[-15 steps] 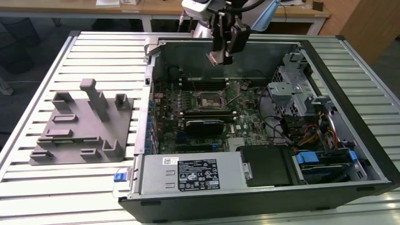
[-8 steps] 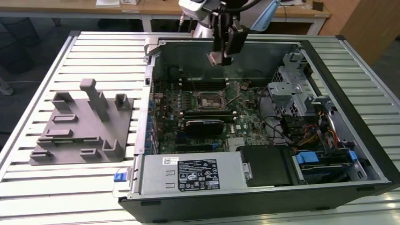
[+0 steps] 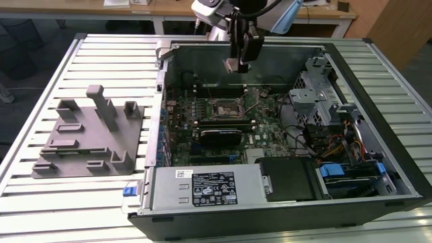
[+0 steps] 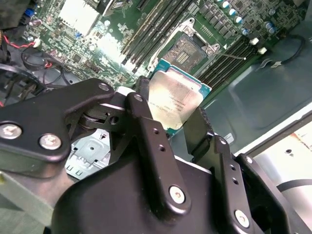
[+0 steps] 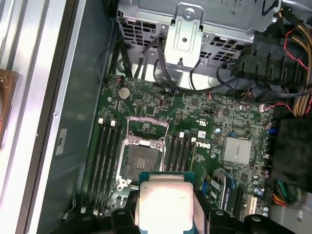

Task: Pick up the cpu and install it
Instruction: 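Place the cpu into insertion slot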

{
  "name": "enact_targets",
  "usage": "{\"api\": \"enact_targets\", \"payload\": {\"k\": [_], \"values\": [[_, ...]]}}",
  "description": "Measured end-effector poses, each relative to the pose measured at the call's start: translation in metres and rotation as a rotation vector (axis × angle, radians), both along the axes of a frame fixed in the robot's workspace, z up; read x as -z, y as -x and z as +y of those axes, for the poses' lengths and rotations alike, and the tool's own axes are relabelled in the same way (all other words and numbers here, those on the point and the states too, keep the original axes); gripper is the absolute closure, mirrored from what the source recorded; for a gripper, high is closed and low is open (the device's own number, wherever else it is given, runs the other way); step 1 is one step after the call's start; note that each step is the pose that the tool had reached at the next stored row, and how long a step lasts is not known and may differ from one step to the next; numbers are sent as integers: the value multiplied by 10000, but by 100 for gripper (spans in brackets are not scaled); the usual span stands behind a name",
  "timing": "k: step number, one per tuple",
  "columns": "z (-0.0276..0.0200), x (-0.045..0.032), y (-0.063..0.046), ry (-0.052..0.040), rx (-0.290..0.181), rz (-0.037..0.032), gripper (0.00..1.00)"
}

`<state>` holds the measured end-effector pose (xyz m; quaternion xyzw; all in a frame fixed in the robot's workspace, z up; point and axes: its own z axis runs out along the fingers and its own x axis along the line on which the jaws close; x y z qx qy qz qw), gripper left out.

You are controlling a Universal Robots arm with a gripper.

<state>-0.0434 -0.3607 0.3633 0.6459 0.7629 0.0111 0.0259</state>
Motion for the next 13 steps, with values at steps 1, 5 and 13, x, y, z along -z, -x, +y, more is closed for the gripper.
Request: {"api": "enact_targets", "payload": {"k": [1, 5, 13], "values": [[2, 18, 0, 0, 0, 0, 47], [16, 90, 1, 3, 2, 2, 47], [31, 218, 0, 20, 32, 1, 47]]}}
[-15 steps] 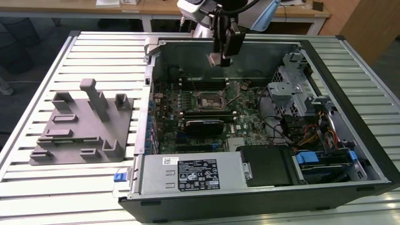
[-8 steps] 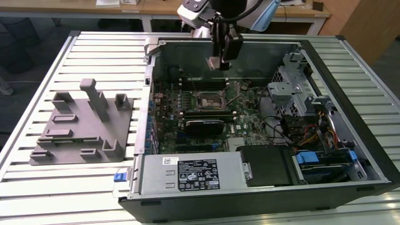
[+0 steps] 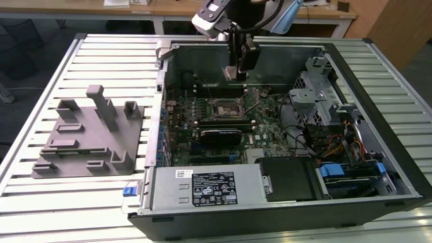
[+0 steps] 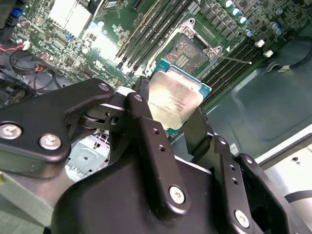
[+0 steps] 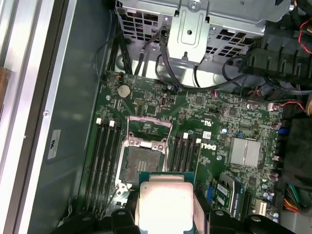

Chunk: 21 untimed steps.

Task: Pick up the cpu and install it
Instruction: 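Place the cpu into insertion slot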

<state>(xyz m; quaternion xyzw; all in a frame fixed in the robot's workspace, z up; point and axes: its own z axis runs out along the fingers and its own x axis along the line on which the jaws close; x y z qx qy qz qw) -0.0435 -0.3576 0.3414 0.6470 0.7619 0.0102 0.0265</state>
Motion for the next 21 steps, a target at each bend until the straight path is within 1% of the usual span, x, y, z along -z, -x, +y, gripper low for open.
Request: {"api": "enact_targets", "payload": {"k": [6, 13, 16, 18, 21], "values": [[2, 77, 0, 25, 47, 0, 47], [3, 133, 0, 25, 73, 0, 47], [4, 175, 0, 25, 84, 0, 47], [11, 199, 1, 26, 213, 0, 47], [13, 216, 0, 28, 568, 1, 47]]}}
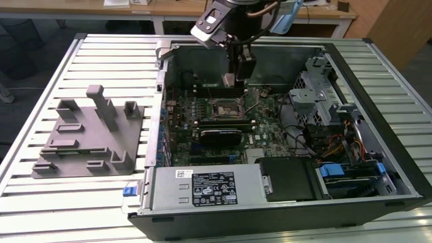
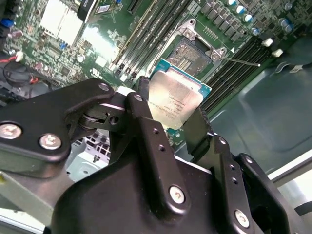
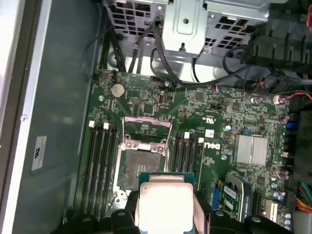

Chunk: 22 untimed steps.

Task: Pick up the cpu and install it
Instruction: 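Place the cpu into insertion slot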

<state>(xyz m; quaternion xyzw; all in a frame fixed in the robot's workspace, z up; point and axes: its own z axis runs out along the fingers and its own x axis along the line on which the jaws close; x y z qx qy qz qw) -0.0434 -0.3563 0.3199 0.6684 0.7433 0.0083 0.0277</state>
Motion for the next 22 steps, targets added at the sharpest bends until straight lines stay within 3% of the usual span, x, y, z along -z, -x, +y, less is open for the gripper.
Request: {"api": "enact_targets", "payload": {"k": [22], "values": [[3, 72, 0, 0, 254, -1, 47]]}}
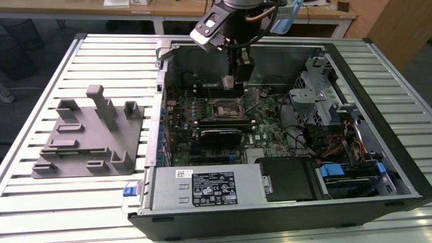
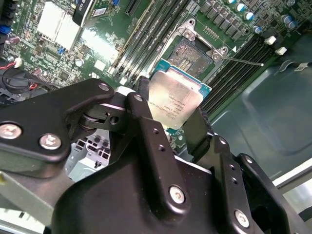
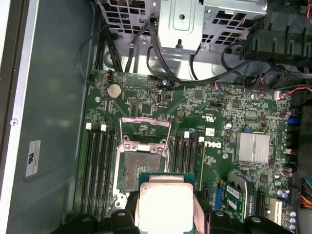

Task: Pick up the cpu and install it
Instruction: 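Place the cpu into insertion slot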

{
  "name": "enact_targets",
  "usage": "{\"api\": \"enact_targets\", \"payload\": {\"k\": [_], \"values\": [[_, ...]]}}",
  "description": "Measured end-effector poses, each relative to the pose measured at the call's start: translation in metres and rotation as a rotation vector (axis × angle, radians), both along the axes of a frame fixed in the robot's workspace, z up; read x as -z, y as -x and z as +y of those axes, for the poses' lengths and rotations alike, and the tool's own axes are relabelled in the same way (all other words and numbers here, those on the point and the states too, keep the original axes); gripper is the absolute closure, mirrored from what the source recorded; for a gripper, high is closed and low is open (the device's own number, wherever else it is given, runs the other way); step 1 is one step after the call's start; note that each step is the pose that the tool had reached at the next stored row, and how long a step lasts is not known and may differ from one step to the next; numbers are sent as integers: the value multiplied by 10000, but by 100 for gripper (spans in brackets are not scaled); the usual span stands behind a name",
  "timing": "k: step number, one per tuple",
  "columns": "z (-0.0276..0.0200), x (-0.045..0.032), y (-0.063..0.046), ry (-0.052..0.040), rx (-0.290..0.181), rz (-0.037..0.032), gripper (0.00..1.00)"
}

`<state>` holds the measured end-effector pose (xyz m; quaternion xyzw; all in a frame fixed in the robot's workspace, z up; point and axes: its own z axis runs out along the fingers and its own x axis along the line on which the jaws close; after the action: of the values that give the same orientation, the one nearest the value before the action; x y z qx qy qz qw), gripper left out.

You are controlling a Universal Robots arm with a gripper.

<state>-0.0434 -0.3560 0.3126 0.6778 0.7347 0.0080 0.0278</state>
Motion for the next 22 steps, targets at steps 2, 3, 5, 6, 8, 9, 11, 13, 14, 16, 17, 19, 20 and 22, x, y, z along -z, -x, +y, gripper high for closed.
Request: {"api": "enact_targets", "payload": {"k": [2, 3, 5, 6, 8, 9, 11, 13, 14, 16, 17, 19, 20, 22], "values": [[0, 4, 0, 1, 72, 0, 47], [0, 6, 0, 3, 104, 0, 47], [0, 8, 0, 24, 131, -1, 47], [0, 9, 0, 39, 136, -2, 47], [0, 9, 0, 46, 146, 0, 47], [0, 11, 0, 47, 146, 0, 47], [0, 18, 0, 44, 147, -1, 47], [0, 24, 0, 46, 147, -1, 47], [0, 27, 0, 46, 147, 0, 47], [0, 30, 0, 47, 147, 0, 47], [0, 30, 0, 47, 147, 0, 47], [0, 32, 0, 45, 146, 0, 47], [0, 32, 0, 46, 147, -1, 47], [0, 37, 0, 44, 147, -1, 47]]}}
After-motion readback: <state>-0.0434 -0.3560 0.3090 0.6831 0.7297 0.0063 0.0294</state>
